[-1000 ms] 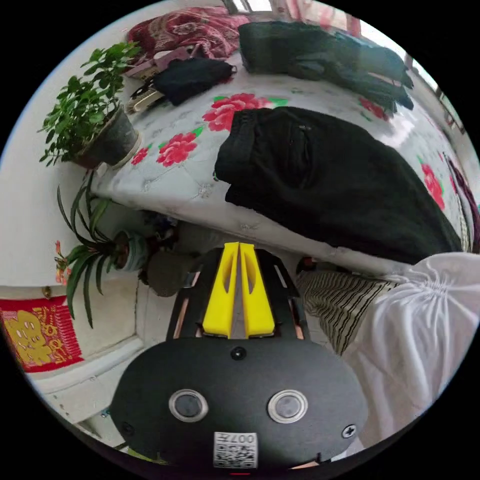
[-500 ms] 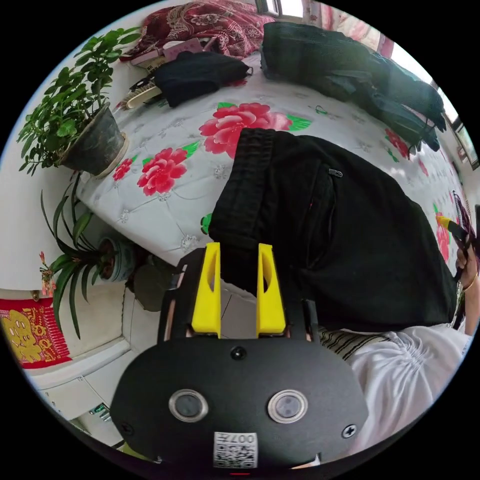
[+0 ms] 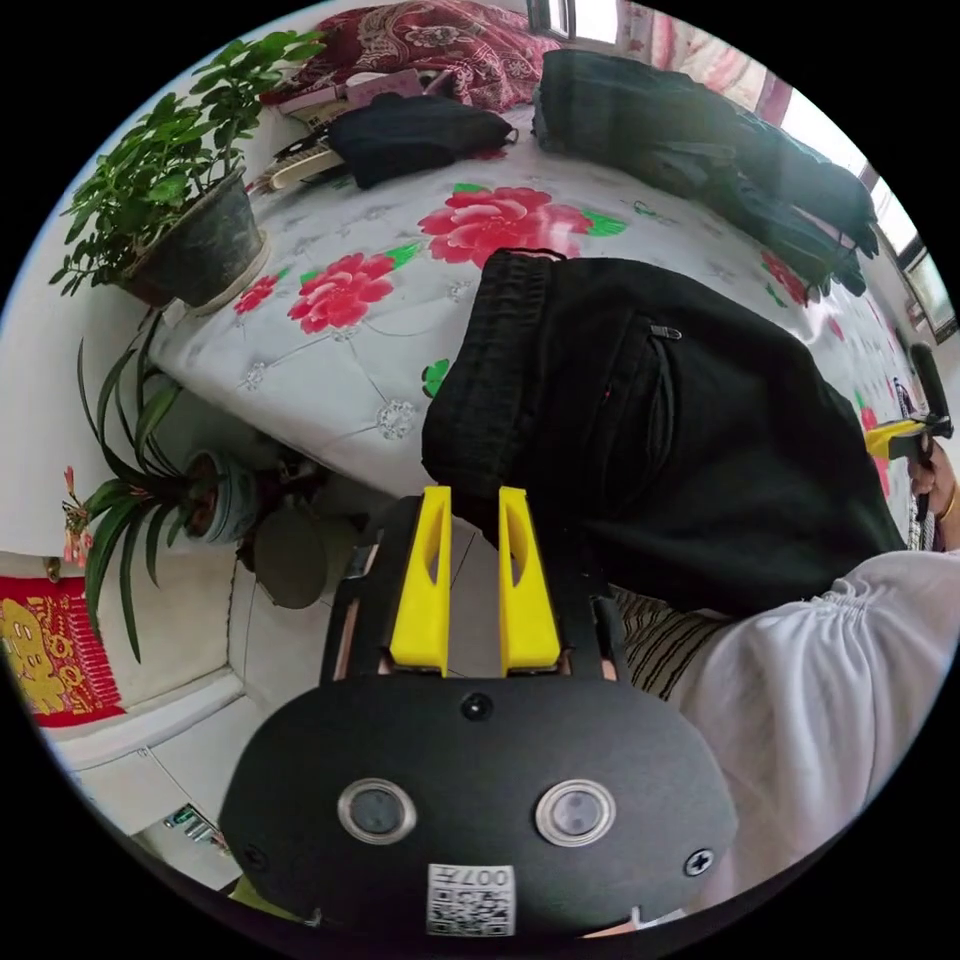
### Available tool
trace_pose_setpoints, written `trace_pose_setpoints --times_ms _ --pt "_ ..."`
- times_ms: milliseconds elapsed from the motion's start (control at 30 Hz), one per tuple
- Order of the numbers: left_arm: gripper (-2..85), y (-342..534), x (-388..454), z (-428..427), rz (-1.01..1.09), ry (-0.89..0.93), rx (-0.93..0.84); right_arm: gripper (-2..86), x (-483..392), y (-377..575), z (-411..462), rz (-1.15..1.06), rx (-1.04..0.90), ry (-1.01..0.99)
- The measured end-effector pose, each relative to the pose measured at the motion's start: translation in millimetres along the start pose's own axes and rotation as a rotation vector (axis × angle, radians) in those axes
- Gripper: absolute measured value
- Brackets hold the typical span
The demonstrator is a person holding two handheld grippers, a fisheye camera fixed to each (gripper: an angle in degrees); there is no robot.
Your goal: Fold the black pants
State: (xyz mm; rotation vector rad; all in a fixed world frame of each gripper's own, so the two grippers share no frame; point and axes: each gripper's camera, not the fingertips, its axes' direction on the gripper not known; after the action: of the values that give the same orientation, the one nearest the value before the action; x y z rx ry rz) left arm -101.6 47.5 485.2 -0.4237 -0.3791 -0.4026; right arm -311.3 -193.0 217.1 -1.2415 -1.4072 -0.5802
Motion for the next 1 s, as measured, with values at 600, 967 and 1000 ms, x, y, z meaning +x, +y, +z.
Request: trace_pose_setpoints --times_ms 600,967,1000 --pt "7.4 -18 3 7 0.023 -0.006 -0.003 8.6 107 -108 -32 0.306 -0.108 -0.417" --pt "7.8 -29 -3 14 -0.019 -0.001 -0.024 1.7 135 -156 -21 0.492 0.018 -0.606" --pt "7.8 -30 -4 14 -0.016 -0.005 -0.029 0.9 136 -154 -32 0.482 0.084 -0.611"
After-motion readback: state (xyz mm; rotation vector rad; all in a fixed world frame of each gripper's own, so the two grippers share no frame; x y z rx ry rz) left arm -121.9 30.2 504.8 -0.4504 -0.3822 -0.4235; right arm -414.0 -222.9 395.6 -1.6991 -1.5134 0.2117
